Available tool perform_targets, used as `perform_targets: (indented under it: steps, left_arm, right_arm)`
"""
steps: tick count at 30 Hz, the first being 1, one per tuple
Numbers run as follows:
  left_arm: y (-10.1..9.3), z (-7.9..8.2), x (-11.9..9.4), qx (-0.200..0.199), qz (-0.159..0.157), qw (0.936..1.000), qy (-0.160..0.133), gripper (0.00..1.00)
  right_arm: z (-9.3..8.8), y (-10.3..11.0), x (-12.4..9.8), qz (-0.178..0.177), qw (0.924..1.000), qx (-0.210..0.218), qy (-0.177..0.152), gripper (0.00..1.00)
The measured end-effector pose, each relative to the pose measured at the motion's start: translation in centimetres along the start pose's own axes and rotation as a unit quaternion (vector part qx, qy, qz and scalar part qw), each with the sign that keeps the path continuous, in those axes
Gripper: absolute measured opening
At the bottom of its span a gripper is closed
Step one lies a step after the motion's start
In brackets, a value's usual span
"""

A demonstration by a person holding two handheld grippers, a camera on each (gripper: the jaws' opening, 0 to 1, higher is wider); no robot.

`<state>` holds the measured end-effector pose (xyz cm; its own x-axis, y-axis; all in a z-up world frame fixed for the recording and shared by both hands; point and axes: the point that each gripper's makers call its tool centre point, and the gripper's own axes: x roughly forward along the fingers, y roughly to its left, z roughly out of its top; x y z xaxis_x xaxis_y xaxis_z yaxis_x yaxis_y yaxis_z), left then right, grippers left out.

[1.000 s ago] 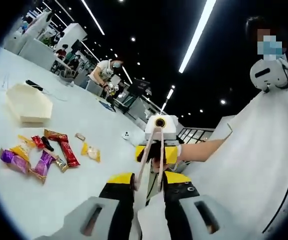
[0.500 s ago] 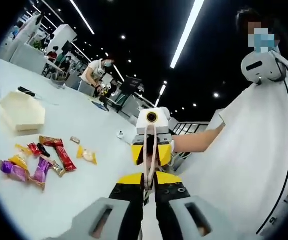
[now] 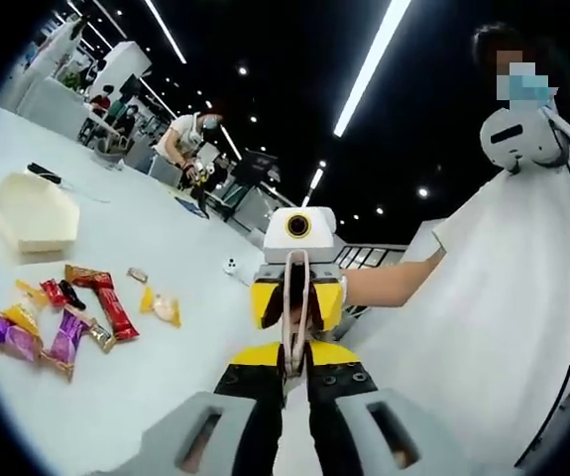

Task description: Place the target food into the container with the food tongs after gripping and lifting it, then release it inside without dropping or visibly crushing the food.

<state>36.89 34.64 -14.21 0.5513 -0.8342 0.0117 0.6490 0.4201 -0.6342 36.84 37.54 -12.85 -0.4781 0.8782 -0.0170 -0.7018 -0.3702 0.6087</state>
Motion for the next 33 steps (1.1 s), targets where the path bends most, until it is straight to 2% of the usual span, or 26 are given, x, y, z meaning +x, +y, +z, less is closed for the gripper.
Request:
perform_targets:
  steps: [4,8,17,25,27,28,30,32,33]
  left_arm:
    - [0.1,0.0,-0.1,0.004,0.005,1.0000,-0.003,0.03]
    - [0.4,0.5,-0.7,0.003,0.008,0.9996,-0.027,0.02]
    - [1.0,1.1,-1.3,-0.014,0.013,0.9980,-0.060,0.02]
    - [1.5,1.4,-1.8,-0.024,0.022,0.9961,-0.082,0.03]
    - [1.4,1.6,-1.8,-0.048,0.015,0.9951,-0.085,0.08]
    - [1.3,1.7,-1.7,-0.076,0.007,0.9928,-0.092,0.11]
    - [1.7,1.6,-1.8,-0.112,0.011,0.9899,-0.086,0.17]
    - [1.7,1.7,-1.8,-0.075,0.015,0.9933,-0.086,0.21]
    - [1.6,1.7,-1.9,-0.074,0.018,0.9933,-0.087,0.24]
  right_arm:
    - [-0.3,-0.3,0.2,-0.003,1.0000,0.004,0.004,0.16]
    - [-0.5,-0.6,0.3,-0.007,0.9999,0.011,0.010,0.16]
    - [-0.1,-1.3,0.9,-0.008,0.9995,0.029,0.006,0.17]
    - [0.6,-2.1,0.5,-0.017,0.9987,0.048,-0.008,0.17]
    - [1.1,-2.2,0.5,-0.014,0.9974,0.069,-0.016,0.18]
    - [1.2,-2.0,0.6,-0.009,0.9963,0.083,-0.019,0.19]
    - [1.3,-2.2,0.5,-0.010,0.9966,0.079,-0.018,0.20]
    - [1.3,-2.0,0.5,-0.009,0.9968,0.078,-0.019,0.22]
    - [1.3,-2.0,0.6,-0.009,0.9972,0.071,-0.021,0.22]
